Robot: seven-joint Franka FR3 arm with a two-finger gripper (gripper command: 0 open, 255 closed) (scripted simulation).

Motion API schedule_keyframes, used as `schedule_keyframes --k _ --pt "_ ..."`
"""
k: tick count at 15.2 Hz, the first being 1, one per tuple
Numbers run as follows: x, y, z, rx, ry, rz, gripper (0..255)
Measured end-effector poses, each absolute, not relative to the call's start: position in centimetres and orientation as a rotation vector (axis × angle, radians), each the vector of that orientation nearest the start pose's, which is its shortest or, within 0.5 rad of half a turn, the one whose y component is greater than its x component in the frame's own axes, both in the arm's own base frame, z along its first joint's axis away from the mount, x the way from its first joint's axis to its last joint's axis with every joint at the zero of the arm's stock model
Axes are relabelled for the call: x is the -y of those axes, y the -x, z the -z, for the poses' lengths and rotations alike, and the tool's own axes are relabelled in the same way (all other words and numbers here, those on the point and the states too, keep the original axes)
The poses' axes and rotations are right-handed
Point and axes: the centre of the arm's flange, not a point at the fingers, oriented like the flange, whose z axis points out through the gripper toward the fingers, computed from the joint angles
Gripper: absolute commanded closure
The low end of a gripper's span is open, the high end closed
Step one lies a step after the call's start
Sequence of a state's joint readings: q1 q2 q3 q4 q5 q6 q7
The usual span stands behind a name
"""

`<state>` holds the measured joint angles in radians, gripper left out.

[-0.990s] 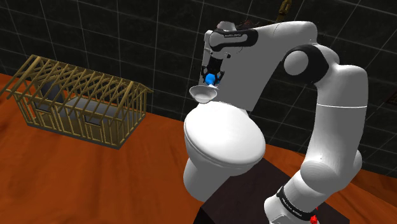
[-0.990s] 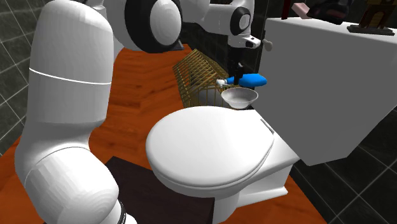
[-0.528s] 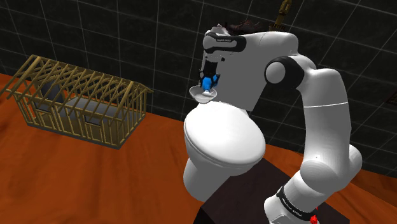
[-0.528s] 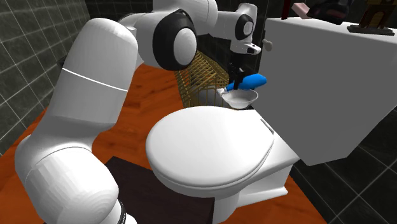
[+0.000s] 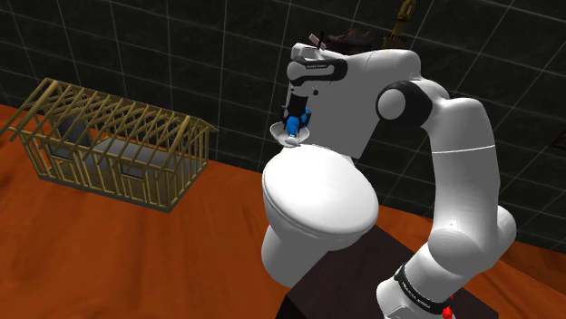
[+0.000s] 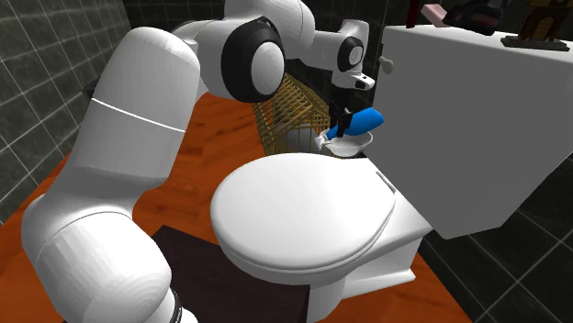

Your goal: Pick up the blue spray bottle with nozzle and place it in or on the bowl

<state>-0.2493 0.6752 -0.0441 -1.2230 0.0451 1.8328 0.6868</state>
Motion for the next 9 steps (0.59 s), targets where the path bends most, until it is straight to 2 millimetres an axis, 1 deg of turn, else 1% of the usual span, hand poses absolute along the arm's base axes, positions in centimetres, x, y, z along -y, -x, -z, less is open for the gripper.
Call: schedule_keyframes --k 7,8,9 --pt "20.1 -70.4 -36.5 -1.479 2.765 -0.099 255" --pt "20.1 -70.6 -36.4 -1.477 2.766 -0.116 0" --pt "20.6 -70.6 -35.5 -1.479 2.764 -0.103 0"
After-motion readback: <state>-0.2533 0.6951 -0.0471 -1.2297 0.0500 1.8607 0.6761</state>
